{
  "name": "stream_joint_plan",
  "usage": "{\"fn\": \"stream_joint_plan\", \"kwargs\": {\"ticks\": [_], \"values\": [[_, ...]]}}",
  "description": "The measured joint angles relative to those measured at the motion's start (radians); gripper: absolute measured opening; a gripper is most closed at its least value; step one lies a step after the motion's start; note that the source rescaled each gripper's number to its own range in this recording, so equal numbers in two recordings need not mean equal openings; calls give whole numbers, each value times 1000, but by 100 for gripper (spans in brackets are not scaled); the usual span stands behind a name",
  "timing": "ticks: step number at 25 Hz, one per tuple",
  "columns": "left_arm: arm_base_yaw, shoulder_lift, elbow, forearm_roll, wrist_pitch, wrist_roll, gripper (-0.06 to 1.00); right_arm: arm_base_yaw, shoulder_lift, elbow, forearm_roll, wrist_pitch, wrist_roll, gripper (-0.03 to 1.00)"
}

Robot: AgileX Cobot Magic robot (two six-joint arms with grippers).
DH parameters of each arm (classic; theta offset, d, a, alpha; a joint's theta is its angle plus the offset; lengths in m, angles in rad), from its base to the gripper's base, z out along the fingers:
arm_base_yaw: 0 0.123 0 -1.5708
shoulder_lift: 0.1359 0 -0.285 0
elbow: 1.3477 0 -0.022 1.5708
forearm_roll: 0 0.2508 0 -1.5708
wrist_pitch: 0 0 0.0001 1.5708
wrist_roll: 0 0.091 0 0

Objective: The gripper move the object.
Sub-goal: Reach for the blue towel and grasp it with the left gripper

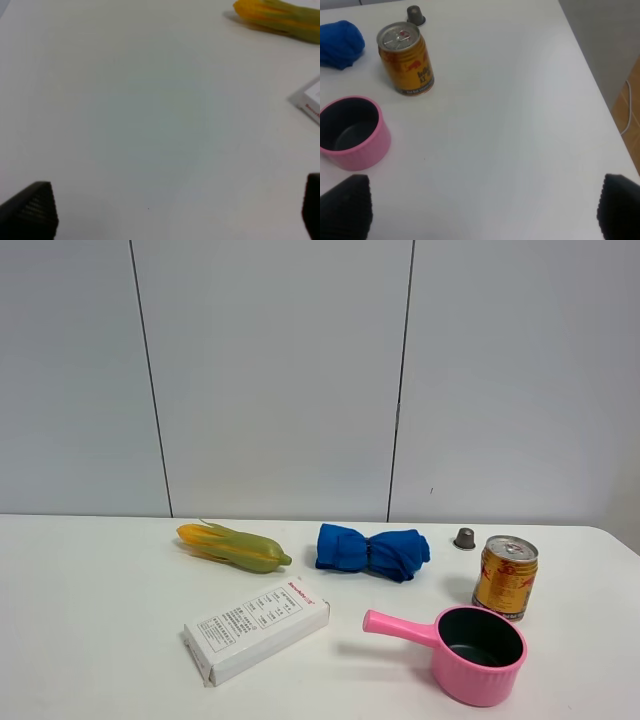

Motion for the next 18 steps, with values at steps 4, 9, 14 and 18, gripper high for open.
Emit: {"fn": "stream_joint_plan", "kwargs": {"ticks": [4, 9, 14, 18], "values": [[0, 0, 0, 0, 0, 0, 100, 0, 0, 0, 0, 0, 0, 100], [0, 0, 0, 0, 0, 0, 100, 0, 0, 0, 0, 0, 0, 100], [0, 0, 0, 0, 0, 0, 100, 0, 0, 0, 0, 0, 0, 100], [0, 0, 0, 0, 0, 0, 100, 0, 0, 0, 0, 0, 0, 100]]}}
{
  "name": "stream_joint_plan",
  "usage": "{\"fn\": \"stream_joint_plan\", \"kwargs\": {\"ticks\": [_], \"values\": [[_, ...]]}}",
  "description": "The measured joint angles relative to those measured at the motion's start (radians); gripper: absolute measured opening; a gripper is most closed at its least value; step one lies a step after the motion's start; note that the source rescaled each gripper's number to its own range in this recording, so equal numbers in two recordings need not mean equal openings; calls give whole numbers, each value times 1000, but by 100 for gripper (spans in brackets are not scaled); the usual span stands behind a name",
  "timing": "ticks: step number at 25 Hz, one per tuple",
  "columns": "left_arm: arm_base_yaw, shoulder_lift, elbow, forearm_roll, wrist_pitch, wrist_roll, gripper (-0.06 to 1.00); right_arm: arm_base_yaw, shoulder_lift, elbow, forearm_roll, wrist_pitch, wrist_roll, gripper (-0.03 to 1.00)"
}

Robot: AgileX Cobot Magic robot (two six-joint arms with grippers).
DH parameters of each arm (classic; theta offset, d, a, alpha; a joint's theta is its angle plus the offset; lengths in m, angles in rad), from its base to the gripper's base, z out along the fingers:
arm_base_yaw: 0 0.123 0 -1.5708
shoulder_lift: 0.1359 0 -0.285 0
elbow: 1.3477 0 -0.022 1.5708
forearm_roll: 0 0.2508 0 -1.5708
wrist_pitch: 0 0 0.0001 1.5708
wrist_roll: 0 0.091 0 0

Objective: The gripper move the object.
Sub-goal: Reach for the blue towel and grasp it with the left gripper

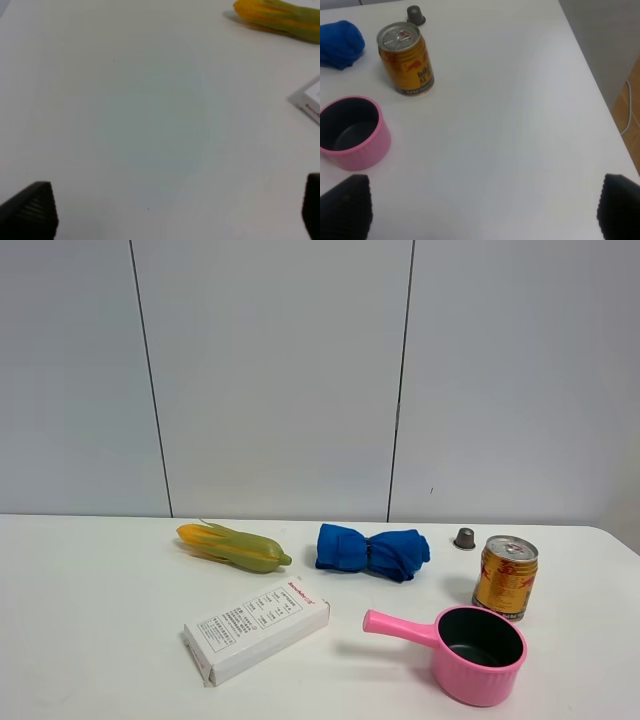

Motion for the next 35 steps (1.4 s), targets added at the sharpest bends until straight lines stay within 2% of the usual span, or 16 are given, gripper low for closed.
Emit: {"fn": "stream_joint_plan", "kwargs": {"ticks": [16, 21, 26, 31, 35], "values": [[0, 0, 0, -2, 0, 1, 100, 0, 0, 0, 0, 0, 0, 100], [0, 27, -49, -68, -59, 43, 100, 0, 0, 0, 0, 0, 0, 100], [0, 245, -155, -170, -123, 141, 100, 0, 0, 0, 0, 0, 0, 100], [0, 565, -277, -253, -149, 331, 100, 0, 0, 0, 0, 0, 0, 100], [0, 838, -412, -367, -174, 470, 100, 0, 0, 0, 0, 0, 0, 100]]}}
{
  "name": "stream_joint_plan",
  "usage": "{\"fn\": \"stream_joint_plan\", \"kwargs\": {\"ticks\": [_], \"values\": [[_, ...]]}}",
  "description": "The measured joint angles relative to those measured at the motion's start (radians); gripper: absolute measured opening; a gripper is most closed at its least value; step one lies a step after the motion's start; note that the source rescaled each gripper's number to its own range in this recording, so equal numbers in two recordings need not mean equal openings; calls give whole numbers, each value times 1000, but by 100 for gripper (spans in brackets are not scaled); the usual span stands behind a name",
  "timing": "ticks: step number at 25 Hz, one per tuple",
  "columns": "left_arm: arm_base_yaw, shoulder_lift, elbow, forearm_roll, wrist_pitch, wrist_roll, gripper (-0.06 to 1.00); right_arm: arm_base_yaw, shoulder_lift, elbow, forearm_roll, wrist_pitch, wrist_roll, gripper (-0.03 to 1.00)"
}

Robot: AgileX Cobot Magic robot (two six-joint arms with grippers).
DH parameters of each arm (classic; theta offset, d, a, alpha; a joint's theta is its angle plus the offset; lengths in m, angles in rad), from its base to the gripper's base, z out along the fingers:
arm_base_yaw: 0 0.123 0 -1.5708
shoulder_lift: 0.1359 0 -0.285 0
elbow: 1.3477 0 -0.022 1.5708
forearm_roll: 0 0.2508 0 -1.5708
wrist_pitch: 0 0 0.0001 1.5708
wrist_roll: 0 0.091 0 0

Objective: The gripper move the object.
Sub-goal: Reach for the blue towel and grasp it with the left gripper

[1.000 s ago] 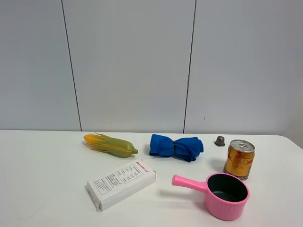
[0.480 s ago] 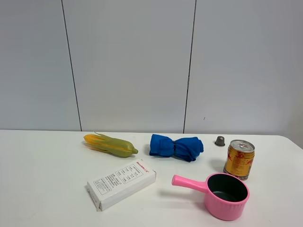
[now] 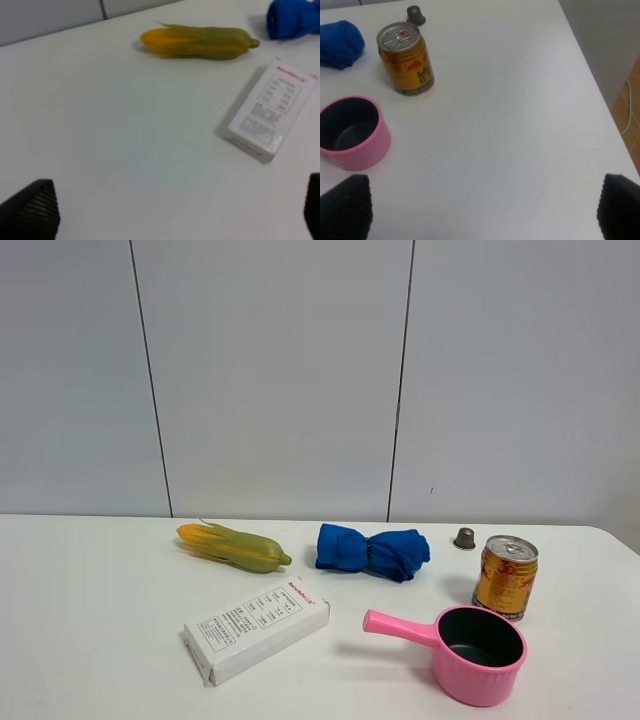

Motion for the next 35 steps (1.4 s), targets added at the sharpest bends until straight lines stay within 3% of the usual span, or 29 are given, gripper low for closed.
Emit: {"fn": "stream_joint_plan", "kwargs": {"ticks": [5, 10, 20, 30, 35], "values": [[-27, 299, -163, -173, -12, 132, 100, 0, 0, 0, 0, 0, 0, 100], [-150, 498, -328, -201, -65, 218, 100, 0, 0, 0, 0, 0, 0, 100], [-399, 824, -560, -144, -208, 237, 100, 0, 0, 0, 0, 0, 0, 100], [-549, 987, -577, -120, -376, 271, 100, 0, 0, 0, 0, 0, 0, 100], [-601, 1043, -577, 62, -498, 259, 100, 0, 0, 0, 0, 0, 0, 100]]}}
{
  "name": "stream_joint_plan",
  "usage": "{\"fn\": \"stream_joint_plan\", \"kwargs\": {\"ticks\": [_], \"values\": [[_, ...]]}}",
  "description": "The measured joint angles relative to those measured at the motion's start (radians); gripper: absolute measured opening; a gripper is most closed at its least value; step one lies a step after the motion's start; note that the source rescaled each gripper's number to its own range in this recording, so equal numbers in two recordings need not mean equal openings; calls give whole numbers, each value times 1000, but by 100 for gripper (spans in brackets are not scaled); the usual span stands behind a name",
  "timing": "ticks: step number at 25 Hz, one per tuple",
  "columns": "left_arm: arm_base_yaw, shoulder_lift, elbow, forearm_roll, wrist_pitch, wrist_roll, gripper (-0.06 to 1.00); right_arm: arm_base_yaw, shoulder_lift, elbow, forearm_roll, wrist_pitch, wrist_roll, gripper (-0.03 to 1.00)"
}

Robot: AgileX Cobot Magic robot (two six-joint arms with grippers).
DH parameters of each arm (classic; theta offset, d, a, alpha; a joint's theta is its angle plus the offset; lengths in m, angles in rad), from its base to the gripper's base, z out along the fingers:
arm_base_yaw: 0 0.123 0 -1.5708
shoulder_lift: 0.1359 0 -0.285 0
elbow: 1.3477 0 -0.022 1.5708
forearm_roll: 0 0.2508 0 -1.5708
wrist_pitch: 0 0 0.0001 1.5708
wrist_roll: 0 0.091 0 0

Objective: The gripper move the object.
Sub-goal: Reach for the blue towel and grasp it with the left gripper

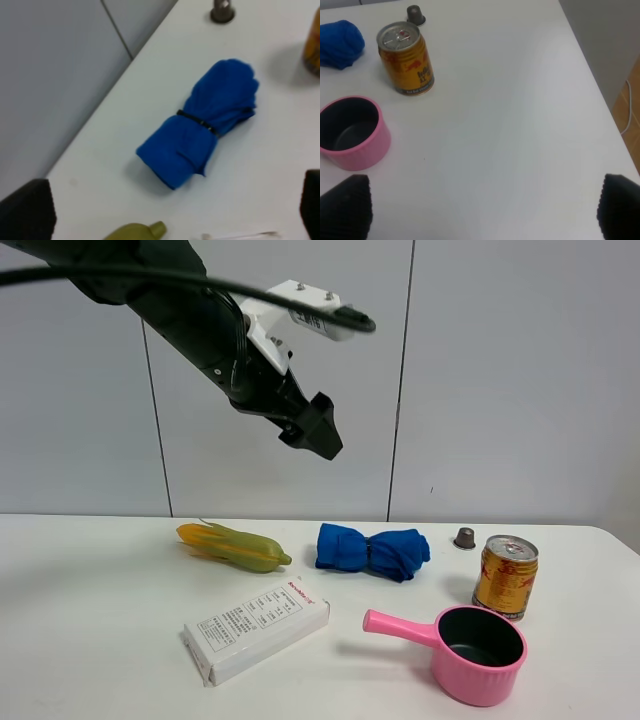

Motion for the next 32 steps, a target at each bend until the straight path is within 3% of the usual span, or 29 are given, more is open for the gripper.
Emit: {"fn": "stream_joint_plan", "kwargs": {"ticks": [5, 12, 18, 26, 32], "values": [[-42, 61, 0, 137, -80, -52, 100, 0, 0, 0, 0, 0, 0, 100], [-64, 141, -37, 229, -94, -78, 100, 0, 0, 0, 0, 0, 0, 100], [-81, 264, -200, 300, -15, -80, 100, 0, 0, 0, 0, 0, 0, 100], [-107, 450, -497, 308, 114, -82, 100, 0, 0, 0, 0, 0, 0, 100], [-121, 559, -609, 307, 273, -83, 100, 0, 0, 0, 0, 0, 0, 100]]}}
